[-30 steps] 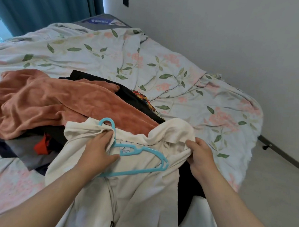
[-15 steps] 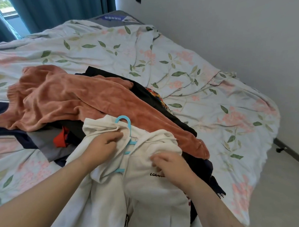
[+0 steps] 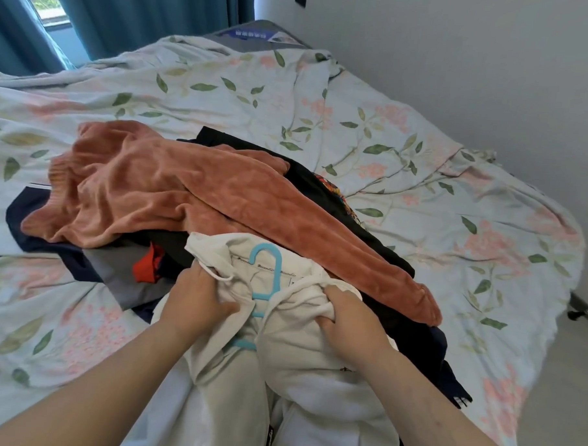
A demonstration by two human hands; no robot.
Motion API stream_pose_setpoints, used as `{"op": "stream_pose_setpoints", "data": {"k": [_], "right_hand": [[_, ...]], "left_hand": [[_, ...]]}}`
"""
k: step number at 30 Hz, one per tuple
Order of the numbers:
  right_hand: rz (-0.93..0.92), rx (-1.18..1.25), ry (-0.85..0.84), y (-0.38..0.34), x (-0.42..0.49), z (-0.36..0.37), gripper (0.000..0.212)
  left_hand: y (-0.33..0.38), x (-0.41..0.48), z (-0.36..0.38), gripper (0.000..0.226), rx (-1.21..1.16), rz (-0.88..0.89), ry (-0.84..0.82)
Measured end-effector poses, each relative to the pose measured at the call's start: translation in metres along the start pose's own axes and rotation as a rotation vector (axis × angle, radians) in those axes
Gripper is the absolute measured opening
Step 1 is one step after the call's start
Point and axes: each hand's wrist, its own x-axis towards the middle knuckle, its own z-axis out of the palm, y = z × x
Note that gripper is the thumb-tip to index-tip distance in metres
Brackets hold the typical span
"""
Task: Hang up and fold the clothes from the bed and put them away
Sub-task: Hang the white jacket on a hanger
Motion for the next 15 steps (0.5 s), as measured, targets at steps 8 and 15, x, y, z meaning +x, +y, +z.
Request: {"op": "stream_pose_setpoints", "data": {"k": [8,15], "right_hand": [[-0.098,0.092,-0.088,-0.002,-0.006,0.013,0.050],[-0.164,0.138,0.159,0.002,-0.005,-0.038,0.026]], "left_hand": [[-0.024,-0.013,0.017,0.050,0.312,0.200,-0.159],[0.017,-0.014,-0.032,0.018,0.096,0.447,0.034]]}}
